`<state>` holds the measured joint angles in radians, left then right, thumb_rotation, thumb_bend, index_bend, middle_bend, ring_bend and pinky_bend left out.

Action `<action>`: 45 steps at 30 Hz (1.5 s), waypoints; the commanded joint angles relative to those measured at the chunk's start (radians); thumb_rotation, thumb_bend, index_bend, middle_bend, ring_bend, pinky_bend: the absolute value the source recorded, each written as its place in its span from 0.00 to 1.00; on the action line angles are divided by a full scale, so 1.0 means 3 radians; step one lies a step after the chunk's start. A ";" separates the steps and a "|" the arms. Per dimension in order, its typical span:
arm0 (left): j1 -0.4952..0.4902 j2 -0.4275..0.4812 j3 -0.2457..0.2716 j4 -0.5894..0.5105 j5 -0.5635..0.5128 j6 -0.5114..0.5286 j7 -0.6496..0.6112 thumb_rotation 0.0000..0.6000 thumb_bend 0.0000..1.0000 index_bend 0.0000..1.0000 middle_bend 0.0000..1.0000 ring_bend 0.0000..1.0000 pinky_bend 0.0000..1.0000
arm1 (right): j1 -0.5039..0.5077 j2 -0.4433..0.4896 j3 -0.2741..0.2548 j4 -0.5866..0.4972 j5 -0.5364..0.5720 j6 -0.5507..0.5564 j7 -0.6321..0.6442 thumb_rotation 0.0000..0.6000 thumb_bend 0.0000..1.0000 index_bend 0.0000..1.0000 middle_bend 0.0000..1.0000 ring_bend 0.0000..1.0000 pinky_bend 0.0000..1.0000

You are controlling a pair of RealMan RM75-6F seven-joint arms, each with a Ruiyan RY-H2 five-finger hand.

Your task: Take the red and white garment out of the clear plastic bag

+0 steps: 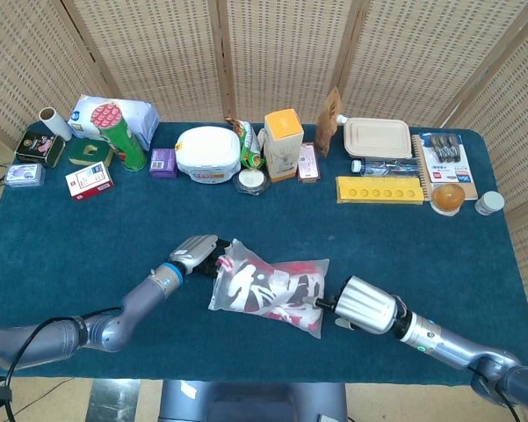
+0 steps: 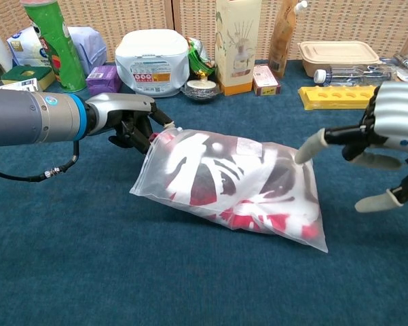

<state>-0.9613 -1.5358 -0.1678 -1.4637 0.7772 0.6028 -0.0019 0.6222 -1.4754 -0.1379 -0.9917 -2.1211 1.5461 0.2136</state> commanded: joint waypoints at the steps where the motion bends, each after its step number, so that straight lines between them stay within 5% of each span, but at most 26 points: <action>1: -0.0028 0.0022 0.0012 -0.0037 -0.0061 0.0001 0.0038 1.00 0.49 0.76 1.00 1.00 0.94 | 0.0025 -0.0109 -0.0092 0.0147 -0.0107 0.0053 -0.0057 0.96 0.06 0.33 0.95 1.00 1.00; 34: -0.0143 0.0046 0.0094 -0.0154 -0.0401 0.0026 0.0143 1.00 0.48 0.76 1.00 1.00 0.94 | 0.0193 -0.0591 -0.0323 0.0876 -0.0187 0.0101 -0.0302 0.98 0.17 0.37 0.96 1.00 1.00; 45: -0.0145 0.0034 0.0117 -0.0143 -0.0445 0.0007 0.0117 1.00 0.47 0.76 1.00 1.00 0.94 | 0.0323 -0.0651 -0.0356 0.0851 -0.0130 -0.0031 -0.0333 0.98 0.26 0.41 0.96 1.00 1.00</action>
<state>-1.0048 -1.5256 -0.1325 -1.5066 0.6437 0.6049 0.0333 0.7156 -1.6710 -0.2428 -0.7320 -2.1622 1.5415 0.1173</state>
